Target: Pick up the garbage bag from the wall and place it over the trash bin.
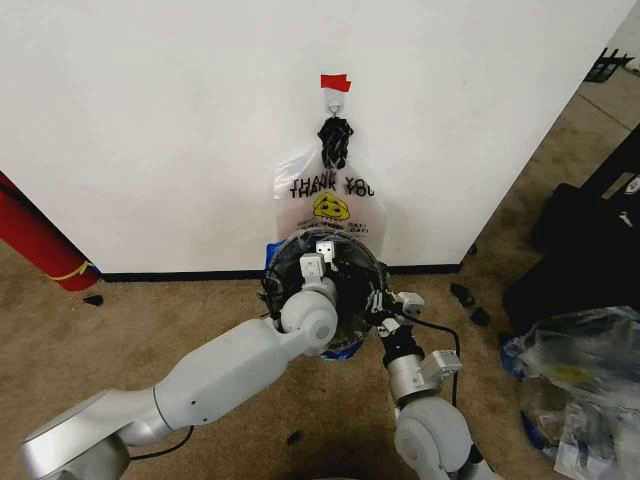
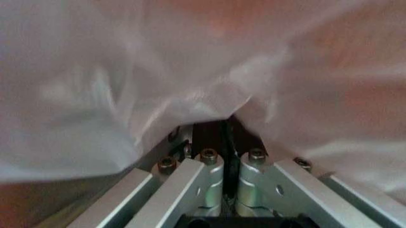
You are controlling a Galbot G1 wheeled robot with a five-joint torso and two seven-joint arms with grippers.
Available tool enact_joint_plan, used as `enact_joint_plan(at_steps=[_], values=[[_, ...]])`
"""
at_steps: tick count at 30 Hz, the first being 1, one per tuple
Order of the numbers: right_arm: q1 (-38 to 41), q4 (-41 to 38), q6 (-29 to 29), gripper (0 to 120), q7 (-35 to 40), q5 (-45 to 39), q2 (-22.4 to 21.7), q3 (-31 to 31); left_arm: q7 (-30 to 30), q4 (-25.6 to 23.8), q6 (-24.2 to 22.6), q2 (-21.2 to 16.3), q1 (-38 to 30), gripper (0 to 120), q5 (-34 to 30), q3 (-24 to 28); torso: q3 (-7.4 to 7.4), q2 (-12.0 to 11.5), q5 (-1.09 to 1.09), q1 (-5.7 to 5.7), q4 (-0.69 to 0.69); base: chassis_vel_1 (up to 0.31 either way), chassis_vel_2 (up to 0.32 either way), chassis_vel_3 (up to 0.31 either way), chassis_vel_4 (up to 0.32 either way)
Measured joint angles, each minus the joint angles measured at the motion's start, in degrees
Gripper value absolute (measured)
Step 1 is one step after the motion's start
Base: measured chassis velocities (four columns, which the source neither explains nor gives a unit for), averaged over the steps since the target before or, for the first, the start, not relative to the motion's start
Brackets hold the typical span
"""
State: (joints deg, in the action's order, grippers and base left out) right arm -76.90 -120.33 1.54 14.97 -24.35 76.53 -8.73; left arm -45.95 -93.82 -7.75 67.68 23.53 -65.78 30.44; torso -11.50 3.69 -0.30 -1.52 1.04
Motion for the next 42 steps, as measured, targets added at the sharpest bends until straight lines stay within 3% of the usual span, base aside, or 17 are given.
enact_joint_plan(at_steps=[3, 8, 13, 15, 19, 28, 33, 37, 40, 42], values=[[0.22, 0.03, 0.00, 1, 0.06, -0.35, -0.22, -0.07, -0.04, -0.65, -0.46, -0.30, 0.38, 0, -0.43, 0.13, 0.00, 0.00, -0.01, 0.00, 0.00, 0.000, 0.000, 0.000, 0.000], [0.47, 1.12, 0.02, 1, 0.66, -1.24, -0.21, -0.33, 0.58, -7.75, -0.92, -4.53, 1.34, 0, -0.88, 1.26, 0.00, 0.00, -0.02, 0.00, 0.00, 0.000, 0.000, 0.000, 0.000], [0.51, 2.29, 0.09, 1, 1.23, -1.99, 0.90, -0.49, 3.54, -18.02, -0.88, -10.31, 2.49, 0, -1.91, 1.59, 0.00, 0.00, 0.00, 0.00, -0.01, 0.000, 0.000, 0.000, 0.000], [0.45, 2.29, 0.09, 1, 1.32, -2.11, 0.94, -0.56, 3.72, -18.68, -0.82, -10.74, 2.58, 0, -2.07, 1.46, 0.00, 0.00, -0.02, 0.00, 0.00, 0.000, 0.000, 0.000, 0.000], [0.25, 2.20, -0.18, 1, 2.47, -4.37, 1.28, -1.29, 7.43, -24.77, -0.44, -15.96, 6.10, 1, -2.18, -1.83, 0.00, 0.00, -0.04, 0.00, 0.01, 0.000, 0.000, 0.000, 0.000], [-0.24, 1.08, -0.73, 1, 3.96, -8.34, 2.69, -4.08, 11.79, -36.14, -0.10, -23.02, 16.68, 35, 2.00, -12.70, 0.01, 0.00, -0.01, 0.00, 0.00, 0.000, 0.000, 0.000, 0.000], [0.15, 0.44, -0.97, 1, 5.07, -10.32, 3.28, -6.38, 11.93, -39.15, -1.05, -24.28, 19.90, 49, 3.97, -17.53, 0.01, 0.00, 0.00, 0.00, 0.01, 0.000, 0.000, 0.000, 0.000], [0.16, -0.19, -1.35, 1, 6.10, -12.19, 3.26, -7.87, 13.04, -39.83, -1.31, -24.45, 25.08, 63, 4.89, -22.74, 0.01, 0.00, -0.01, 0.00, 0.01, 0.000, 0.000, 0.000, 0.000], [-0.05, -0.96, -2.33, 1, 7.72, -16.14, 3.00, -8.96, 16.09, -40.69, -0.70, -24.17, 33.33, 79, 6.39, -28.05, 0.01, 0.00, 0.00, 0.00, 0.00, 0.000, 0.000, 0.000, 0.000], [-0.04, -1.04, -2.51, 1, 8.00, -16.79, 3.01, -9.09, 16.48, -40.76, -0.57, -24.12, 34.30, 80, 6.67, -28.44, 0.01, 0.00, -0.01, 0.00, 0.00, 0.000, 0.000, 0.000, 0.000]])
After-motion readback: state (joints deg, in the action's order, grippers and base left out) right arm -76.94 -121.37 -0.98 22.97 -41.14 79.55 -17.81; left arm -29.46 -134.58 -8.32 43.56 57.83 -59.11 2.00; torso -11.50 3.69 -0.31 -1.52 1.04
